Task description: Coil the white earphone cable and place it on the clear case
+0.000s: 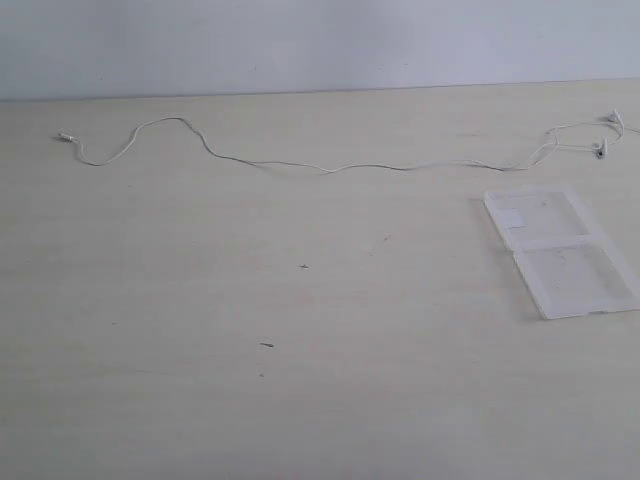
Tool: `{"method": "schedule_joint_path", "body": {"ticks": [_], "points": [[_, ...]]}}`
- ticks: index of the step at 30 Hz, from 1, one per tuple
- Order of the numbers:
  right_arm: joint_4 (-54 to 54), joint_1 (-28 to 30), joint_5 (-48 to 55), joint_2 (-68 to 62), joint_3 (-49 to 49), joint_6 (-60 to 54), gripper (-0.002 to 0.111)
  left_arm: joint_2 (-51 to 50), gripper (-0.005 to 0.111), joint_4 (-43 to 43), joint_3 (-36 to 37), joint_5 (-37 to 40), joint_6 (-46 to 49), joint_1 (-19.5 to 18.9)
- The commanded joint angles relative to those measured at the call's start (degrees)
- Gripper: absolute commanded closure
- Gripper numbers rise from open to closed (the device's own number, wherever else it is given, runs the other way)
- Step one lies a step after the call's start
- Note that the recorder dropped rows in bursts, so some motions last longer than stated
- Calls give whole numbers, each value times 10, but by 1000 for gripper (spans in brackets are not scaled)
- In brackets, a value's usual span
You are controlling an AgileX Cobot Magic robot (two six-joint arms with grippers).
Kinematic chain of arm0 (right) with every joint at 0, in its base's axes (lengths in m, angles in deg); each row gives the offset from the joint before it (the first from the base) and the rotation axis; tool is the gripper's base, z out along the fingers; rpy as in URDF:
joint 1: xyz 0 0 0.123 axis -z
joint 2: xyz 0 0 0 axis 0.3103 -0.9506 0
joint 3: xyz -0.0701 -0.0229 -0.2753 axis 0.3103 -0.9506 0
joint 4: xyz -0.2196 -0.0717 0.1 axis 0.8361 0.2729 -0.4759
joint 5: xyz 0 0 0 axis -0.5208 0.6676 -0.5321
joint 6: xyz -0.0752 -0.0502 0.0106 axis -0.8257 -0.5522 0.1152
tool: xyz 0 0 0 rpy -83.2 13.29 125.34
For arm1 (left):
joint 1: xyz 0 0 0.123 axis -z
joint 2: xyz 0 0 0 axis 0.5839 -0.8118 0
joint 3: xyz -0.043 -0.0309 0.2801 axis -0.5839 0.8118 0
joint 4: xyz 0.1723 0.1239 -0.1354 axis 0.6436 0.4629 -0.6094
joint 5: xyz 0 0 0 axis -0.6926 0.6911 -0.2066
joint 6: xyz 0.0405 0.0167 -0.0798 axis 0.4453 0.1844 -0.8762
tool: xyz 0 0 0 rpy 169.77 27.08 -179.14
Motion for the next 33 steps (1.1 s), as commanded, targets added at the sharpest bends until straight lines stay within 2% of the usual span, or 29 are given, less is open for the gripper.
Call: {"method": "schedule_joint_path", "body": {"ticks": [1, 27, 30, 33], "points": [[0, 4, -7, 3, -3, 0, 107, 3, 107, 1, 1, 0, -1, -1], [0, 4, -7, 3, -3, 0, 107, 3, 107, 1, 1, -1, -1, -1], [0, 4, -7, 3, -3, 0, 107, 3, 107, -25, 1, -42, -27, -1], [0, 4, -7, 3, -3, 0, 107, 3, 107, -76, 1, -121, -119, -1]]}}
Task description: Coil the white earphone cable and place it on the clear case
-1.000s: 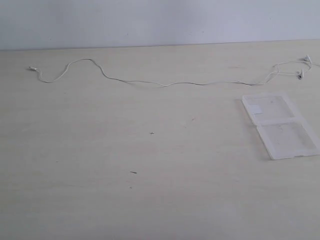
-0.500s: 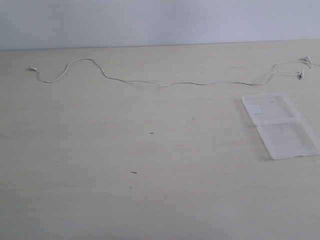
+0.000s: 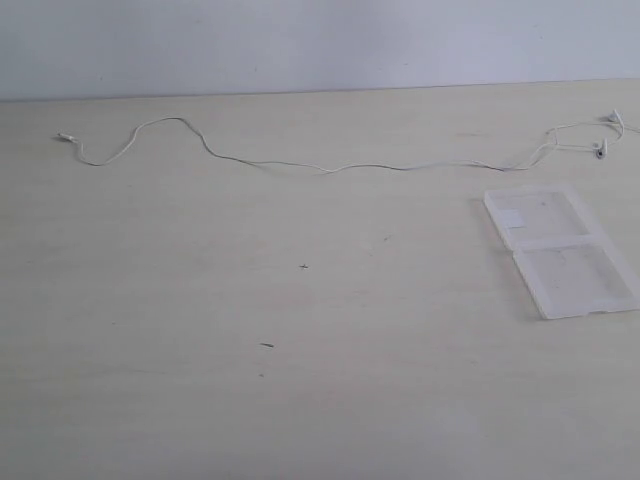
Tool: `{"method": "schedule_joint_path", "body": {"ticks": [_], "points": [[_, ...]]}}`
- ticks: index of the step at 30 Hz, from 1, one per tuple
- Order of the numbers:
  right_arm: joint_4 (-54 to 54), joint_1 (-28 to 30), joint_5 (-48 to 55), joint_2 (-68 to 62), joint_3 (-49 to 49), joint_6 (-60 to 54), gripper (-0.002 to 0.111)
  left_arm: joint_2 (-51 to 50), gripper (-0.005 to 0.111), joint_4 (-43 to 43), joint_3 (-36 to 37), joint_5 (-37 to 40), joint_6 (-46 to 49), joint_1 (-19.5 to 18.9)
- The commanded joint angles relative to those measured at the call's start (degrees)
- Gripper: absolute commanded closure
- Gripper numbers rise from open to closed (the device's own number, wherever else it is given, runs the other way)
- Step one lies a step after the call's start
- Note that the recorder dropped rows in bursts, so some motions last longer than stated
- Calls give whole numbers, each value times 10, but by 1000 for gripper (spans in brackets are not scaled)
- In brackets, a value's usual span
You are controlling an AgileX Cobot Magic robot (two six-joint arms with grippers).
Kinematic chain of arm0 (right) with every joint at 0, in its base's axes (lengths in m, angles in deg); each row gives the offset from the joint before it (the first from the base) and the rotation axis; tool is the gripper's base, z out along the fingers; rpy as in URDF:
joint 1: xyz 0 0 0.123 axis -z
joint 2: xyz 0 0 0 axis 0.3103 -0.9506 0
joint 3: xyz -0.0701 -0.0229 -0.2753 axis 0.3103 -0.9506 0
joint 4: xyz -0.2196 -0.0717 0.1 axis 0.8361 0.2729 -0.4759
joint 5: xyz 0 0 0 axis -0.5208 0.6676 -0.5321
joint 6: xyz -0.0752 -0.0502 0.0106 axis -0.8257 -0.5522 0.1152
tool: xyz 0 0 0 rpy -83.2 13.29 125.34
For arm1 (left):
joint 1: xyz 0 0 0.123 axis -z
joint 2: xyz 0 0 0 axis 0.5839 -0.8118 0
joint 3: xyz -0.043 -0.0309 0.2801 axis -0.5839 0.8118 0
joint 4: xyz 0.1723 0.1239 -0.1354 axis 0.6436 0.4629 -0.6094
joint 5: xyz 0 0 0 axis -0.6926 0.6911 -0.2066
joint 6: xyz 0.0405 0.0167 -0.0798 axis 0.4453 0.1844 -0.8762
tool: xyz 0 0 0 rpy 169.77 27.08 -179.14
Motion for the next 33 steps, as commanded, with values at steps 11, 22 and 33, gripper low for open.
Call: {"method": "schedule_joint_path", "body": {"ticks": [11, 22, 33], "points": [[0, 4, -7, 3, -3, 0, 107, 3, 107, -57, 1, -332, -203, -1], [0, 4, -7, 3, -3, 0, 107, -104, 107, -19, -121, -546, -160, -1], [0, 4, -7, 3, -3, 0, 107, -483, 107, 83, -362, -365, -118, -1]]}}
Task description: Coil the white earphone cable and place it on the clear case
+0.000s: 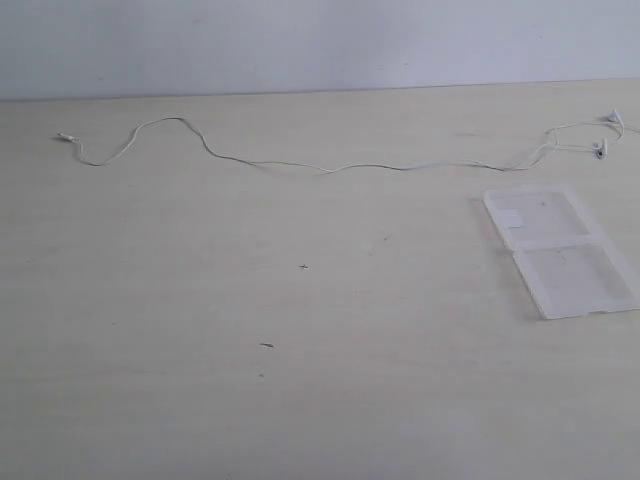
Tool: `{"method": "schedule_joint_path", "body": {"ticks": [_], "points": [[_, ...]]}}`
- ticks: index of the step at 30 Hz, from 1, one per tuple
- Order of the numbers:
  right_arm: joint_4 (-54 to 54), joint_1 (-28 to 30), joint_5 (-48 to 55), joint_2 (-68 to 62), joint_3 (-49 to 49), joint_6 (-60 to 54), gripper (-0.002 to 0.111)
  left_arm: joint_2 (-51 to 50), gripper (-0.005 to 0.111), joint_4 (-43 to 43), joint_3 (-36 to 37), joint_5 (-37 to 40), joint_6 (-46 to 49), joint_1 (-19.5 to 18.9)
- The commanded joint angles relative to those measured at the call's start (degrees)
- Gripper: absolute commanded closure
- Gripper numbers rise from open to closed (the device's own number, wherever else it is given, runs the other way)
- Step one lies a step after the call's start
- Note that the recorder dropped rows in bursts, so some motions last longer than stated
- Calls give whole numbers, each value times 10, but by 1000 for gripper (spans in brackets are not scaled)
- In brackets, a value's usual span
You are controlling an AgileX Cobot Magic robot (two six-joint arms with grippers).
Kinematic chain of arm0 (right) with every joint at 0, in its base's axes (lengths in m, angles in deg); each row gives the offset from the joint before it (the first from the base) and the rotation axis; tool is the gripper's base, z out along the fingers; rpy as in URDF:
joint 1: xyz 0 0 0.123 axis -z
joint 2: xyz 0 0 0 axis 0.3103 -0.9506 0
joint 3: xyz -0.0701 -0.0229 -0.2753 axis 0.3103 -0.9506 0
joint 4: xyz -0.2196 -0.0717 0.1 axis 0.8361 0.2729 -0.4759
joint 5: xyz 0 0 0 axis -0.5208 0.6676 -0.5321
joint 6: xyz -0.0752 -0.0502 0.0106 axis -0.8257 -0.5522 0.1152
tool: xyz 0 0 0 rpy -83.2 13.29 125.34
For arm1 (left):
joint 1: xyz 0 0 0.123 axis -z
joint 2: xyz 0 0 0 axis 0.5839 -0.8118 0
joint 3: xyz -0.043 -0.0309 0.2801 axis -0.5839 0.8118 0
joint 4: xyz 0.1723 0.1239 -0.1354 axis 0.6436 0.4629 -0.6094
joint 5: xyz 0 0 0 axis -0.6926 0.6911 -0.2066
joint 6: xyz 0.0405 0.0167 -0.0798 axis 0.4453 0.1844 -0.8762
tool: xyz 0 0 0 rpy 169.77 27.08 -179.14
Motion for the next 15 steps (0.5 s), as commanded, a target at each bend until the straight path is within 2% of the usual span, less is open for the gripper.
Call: {"method": "schedule_joint_path", "body": {"ticks": [1, 7, 11, 15], "points": [[0, 4, -7, 3, -3, 0, 107, -147, 107, 57, -93, 104, -21, -1], [0, 4, -7, 3, -3, 0, 107, -325, 107, 134, -234, 254, -53, 10], [0, 4, -7, 3, -3, 0, 107, -438, 107, 176, -359, 409, -49, 45], [0, 4, -7, 3, -3, 0, 107, -536, 107, 178, -476, 516, 18, 91]]}}
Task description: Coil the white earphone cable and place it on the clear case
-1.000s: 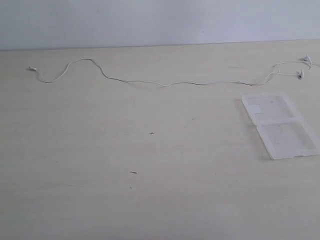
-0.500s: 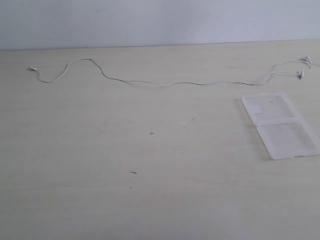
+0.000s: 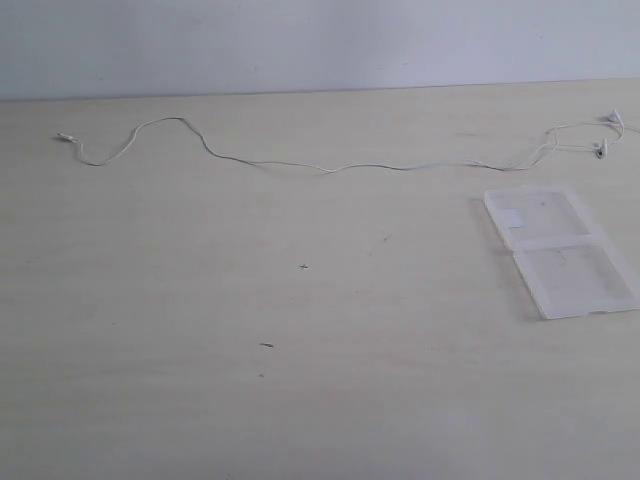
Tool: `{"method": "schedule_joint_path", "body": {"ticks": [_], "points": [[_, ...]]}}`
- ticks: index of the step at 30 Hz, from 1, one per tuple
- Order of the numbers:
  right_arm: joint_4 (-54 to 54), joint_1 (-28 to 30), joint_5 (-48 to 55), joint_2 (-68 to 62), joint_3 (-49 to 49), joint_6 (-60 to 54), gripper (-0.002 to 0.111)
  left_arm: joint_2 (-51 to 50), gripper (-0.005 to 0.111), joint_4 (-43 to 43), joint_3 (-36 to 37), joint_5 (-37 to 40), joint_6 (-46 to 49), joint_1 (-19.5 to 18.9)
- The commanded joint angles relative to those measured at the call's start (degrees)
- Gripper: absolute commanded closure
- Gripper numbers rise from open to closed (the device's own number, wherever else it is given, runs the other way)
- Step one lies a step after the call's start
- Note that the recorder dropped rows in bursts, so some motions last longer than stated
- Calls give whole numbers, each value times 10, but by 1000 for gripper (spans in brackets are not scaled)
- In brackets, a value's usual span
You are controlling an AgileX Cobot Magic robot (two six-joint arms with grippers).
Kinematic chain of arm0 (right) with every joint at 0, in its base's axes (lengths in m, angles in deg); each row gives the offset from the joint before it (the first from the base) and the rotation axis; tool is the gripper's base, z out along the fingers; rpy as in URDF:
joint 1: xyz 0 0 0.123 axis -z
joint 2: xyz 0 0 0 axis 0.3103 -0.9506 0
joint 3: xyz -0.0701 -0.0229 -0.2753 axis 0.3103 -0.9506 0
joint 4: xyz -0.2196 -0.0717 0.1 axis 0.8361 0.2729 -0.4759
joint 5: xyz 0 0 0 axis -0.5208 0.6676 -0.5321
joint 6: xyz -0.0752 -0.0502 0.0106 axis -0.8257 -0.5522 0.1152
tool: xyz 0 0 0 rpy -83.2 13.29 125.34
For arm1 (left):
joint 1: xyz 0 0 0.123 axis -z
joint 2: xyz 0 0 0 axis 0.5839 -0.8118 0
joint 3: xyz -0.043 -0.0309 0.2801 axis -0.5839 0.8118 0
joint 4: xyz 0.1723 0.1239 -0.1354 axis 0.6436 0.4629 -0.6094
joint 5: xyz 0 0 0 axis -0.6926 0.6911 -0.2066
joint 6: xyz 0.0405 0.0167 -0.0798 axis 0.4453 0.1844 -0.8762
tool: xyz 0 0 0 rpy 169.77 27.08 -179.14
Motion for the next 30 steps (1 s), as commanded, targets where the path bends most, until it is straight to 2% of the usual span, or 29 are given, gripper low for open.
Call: {"method": "schedule_joint_path", "body": {"ticks": [1, 5, 11, 17, 21, 30], "points": [[0, 4, -7, 3, -3, 0, 107, -103, 107, 4, -122, 123, 73, 50], [0, 4, -7, 3, -3, 0, 107, -198, 107, -51, -247, 232, 198, 92], [0, 4, -7, 3, -3, 0, 107, -323, 107, -221, -417, 387, 432, 106], [0, 4, -7, 3, -3, 0, 107, -427, 107, -241, -536, 495, 505, 106], [0, 4, -7, 3, -3, 0, 107, -471, 107, -241, -586, 532, 540, 106], [0, 4, -7, 3, -3, 0, 107, -524, 107, -243, -623, 534, 621, 115]]}}
